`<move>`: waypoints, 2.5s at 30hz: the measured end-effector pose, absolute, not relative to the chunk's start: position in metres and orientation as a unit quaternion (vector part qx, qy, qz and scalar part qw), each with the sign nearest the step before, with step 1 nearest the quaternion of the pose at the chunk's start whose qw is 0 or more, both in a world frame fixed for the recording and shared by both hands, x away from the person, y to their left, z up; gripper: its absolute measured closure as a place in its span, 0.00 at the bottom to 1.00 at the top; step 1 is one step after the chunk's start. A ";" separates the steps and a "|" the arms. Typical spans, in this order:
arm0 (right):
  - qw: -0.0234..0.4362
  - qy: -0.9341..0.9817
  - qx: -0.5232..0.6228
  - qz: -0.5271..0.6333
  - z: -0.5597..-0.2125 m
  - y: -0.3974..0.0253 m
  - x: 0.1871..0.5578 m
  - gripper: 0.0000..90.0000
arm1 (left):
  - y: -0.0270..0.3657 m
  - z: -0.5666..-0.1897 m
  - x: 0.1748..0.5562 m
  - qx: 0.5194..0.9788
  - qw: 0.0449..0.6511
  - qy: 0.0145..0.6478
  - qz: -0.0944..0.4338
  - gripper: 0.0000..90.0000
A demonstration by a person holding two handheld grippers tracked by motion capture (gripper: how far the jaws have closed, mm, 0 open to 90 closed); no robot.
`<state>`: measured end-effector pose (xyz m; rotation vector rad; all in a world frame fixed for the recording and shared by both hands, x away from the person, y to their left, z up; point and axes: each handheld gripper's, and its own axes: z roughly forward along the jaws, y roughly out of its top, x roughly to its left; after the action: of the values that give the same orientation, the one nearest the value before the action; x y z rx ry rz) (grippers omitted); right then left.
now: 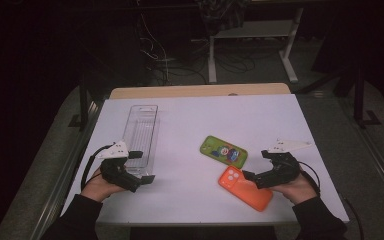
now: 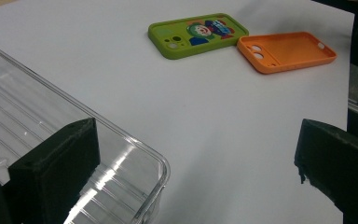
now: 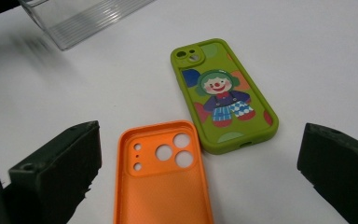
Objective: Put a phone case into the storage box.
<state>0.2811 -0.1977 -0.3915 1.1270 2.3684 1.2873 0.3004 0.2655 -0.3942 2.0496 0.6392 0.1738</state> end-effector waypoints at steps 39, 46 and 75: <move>0.101 0.844 0.381 0.363 -0.420 -0.187 0.267 0.00 | 0.265 -0.395 0.300 0.840 0.474 0.257 0.070 0.00; 0.096 0.851 0.378 0.352 -0.427 -0.187 0.269 0.00 | 0.265 -0.395 0.300 0.840 0.473 0.257 0.071 0.00; 0.081 0.881 0.349 0.310 -0.447 -0.165 0.268 0.09 | 0.265 -0.395 0.300 0.840 0.472 0.258 0.070 0.00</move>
<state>0.2683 -0.1653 -0.4466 1.0439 2.6332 0.9256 0.2998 0.2647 -0.3955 2.0568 0.6316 0.1712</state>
